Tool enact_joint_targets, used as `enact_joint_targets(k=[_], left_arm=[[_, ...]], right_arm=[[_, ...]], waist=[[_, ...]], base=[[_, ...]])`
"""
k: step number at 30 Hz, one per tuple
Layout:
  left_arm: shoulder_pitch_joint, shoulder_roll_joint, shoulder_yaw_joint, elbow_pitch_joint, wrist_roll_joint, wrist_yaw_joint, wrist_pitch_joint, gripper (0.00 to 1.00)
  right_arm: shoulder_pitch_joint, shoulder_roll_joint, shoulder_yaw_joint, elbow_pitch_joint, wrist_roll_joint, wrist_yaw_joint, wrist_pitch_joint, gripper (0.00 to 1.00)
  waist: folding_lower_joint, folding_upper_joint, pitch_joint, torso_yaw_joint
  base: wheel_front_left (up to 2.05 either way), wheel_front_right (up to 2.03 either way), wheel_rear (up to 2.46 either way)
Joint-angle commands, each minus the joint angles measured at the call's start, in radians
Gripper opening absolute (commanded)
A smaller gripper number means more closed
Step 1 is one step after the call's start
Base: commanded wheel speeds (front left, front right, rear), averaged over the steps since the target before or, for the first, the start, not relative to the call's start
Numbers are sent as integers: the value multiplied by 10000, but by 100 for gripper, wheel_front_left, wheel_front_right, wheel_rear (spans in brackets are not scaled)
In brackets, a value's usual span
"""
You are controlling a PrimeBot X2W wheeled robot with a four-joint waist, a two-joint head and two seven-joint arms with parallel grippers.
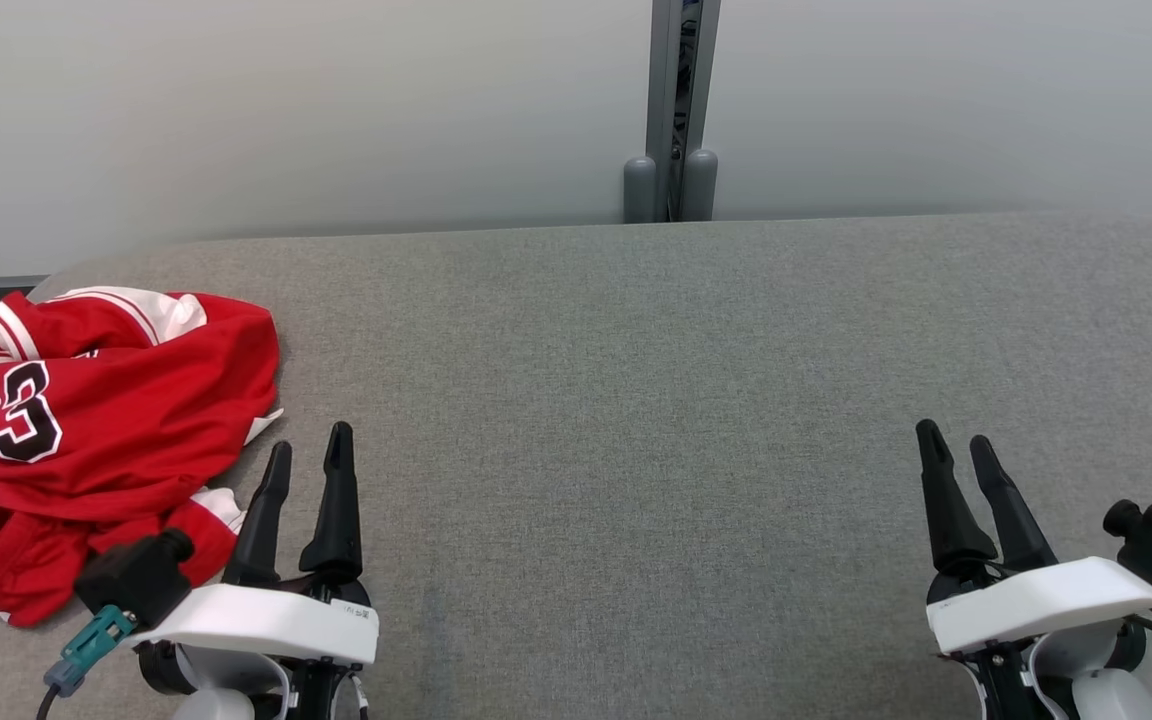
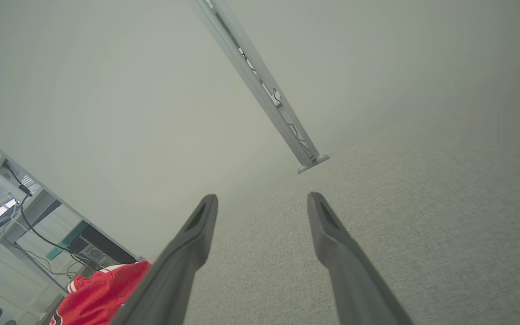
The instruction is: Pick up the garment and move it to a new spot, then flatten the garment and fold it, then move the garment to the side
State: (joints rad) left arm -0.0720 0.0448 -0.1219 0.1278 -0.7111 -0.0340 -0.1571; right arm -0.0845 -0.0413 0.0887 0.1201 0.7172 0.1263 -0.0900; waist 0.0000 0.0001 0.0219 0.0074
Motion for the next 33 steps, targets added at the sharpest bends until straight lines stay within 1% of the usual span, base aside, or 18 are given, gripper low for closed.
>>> enact_joint_targets(k=[1, 6, 26, 33], left_arm=[[-317, 41, -10, -173, 361, 62, -101, 100], [-324, 45, -15, -173, 884, 127, -200, 100], [-420, 57, -38, -294, 2923, 448, -564, 100], [-411, 60, -59, -361, 3468, 541, -666, 100]], right_arm=[[-244, -86, 65, -33, -340, 54, -148, 100], [-304, -66, 118, 59, -800, 56, -322, 100], [-604, -78, 298, 10, -3439, 63, -927, 100], [-613, -89, 309, 13, -3981, 65, -1083, 100]], waist=[[0, -1, 5, 3], [0, -1, 0, 9], [0, -1, 60, -25], [0, -1, 61, -48]], base=[[0, 0, 0], [0, 0, 0], [0, 0, 0], [0, 0, 0]])
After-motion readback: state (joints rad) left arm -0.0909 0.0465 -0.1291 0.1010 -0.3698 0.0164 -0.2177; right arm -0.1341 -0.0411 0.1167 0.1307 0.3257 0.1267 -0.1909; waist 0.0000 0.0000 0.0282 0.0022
